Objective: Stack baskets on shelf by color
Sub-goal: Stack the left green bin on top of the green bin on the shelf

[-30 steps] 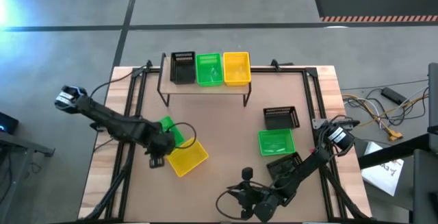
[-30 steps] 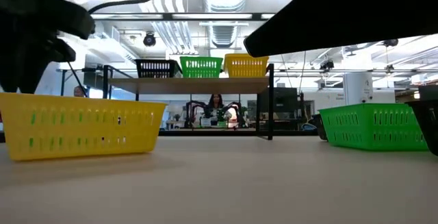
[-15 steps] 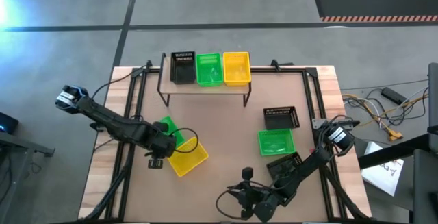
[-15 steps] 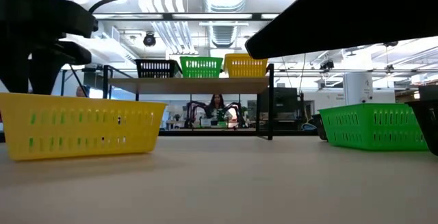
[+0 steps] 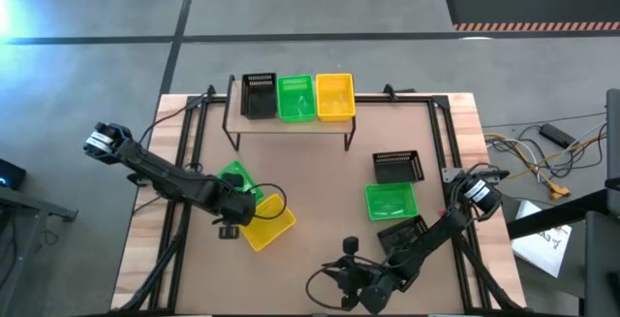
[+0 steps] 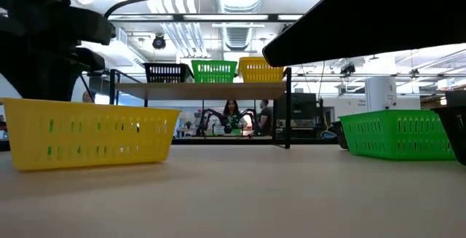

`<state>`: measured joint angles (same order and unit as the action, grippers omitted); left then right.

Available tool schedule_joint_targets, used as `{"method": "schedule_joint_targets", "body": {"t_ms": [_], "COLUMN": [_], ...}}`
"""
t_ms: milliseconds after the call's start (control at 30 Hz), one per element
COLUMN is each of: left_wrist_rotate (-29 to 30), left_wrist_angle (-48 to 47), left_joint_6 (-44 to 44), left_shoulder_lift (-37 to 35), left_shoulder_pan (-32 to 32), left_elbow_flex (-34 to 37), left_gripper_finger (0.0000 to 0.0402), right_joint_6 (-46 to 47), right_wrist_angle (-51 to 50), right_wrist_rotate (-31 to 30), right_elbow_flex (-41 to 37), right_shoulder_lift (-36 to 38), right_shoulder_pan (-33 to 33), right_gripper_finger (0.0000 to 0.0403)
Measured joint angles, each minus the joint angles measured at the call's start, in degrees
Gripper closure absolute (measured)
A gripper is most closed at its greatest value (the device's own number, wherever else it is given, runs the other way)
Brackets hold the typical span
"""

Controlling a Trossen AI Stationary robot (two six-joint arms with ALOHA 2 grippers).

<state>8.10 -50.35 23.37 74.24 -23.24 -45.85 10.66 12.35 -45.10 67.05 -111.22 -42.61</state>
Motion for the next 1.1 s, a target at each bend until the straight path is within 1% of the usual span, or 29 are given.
{"method": "schedule_joint_targets", "body": {"t_ms": [100,233,433,533,733,933,1100], "left_wrist_rotate": [0.3,2.3,9.8,13.6,14.5,15.2,16.5], "left_wrist_angle": [0.0,0.5,2.2,1.9,3.6,3.6,4.1], "left_joint_6": [2.4,5.3,8.0,9.1,9.5,15.0,20.1], "left_shoulder_lift": [-0.9,-2.1,-1.2,0.0,0.6,-1.2,-1.0], "left_shoulder_pan": [0.0,-0.1,-0.1,-0.1,0.0,0.0,0.1], "left_elbow_flex": [-1.1,-1.9,1.1,1.2,0.7,-1.4,-0.2], "left_gripper_finger": [0.0277,0.0277,0.0277,0.0277,0.0277,0.0277,0.0277], "right_joint_6": [0.0,0.0,0.3,0.3,0.4,1.2,1.4], "right_wrist_angle": [0.0,0.0,0.0,0.0,0.0,0.0,0.0], "right_wrist_rotate": [0.0,0.0,0.0,0.0,0.0,0.0,0.0], "right_elbow_flex": [-0.1,-0.1,-0.1,-0.1,-0.2,-0.4,-0.4], "right_shoulder_lift": [0.0,0.0,0.0,0.0,0.0,0.0,0.0], "right_shoulder_pan": [0.0,0.0,0.0,0.0,0.0,0.0,0.0], "right_gripper_finger": [0.0349,0.0349,0.0349,0.0349,0.0349,0.0349,0.0349]}}
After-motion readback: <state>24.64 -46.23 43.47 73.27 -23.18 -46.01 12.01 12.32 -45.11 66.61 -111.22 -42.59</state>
